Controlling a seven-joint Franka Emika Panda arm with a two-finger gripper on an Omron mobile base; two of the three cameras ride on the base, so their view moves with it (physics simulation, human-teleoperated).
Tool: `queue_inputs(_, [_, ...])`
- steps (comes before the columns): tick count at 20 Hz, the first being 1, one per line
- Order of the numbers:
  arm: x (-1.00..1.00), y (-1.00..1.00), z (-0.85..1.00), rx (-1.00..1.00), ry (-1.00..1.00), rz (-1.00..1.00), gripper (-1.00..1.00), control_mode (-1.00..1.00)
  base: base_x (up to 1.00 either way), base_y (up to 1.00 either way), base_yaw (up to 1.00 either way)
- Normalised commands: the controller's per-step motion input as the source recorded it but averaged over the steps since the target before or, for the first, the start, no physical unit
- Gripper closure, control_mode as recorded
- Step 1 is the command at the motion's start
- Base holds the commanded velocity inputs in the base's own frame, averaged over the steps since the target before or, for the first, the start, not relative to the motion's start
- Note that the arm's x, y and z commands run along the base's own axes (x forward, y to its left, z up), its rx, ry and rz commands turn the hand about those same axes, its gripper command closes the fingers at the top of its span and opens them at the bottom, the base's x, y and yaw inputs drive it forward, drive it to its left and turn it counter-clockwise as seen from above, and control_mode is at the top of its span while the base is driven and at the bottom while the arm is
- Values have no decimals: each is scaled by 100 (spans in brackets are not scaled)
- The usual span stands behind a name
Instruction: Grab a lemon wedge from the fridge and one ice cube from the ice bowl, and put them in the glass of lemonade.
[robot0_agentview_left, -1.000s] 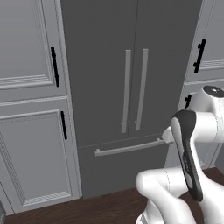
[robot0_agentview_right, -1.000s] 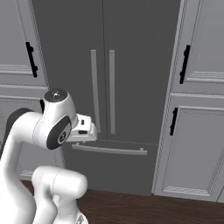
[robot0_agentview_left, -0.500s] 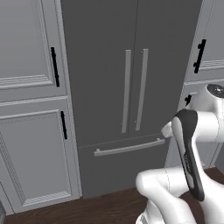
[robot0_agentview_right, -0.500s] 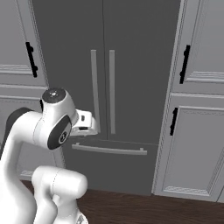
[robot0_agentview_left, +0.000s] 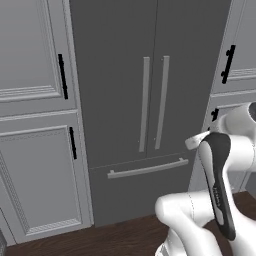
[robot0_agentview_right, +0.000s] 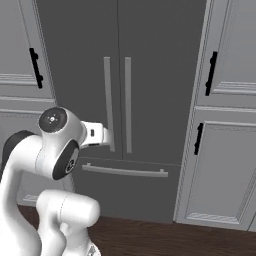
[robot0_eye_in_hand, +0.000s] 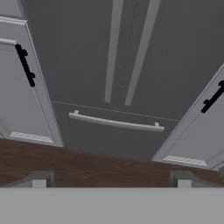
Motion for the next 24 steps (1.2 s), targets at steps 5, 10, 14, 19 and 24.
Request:
queue_inputs(5, [40,-7,25,0,-14,0,-100,-100,0,0,0])
queue_inputs(10, [43,-11,30,0,-1,-2,-100,-100,0,0,0])
queue_inputs(14, [59,-1,41,0,0,0,-100,-100,0,0,0])
queue_inputs(19, [60,0,22,10,-1,-4,-100,-100,0,0,0])
queue_inputs(24, [42,0,17,19,-1,-15,-100,-100,0,0,0])
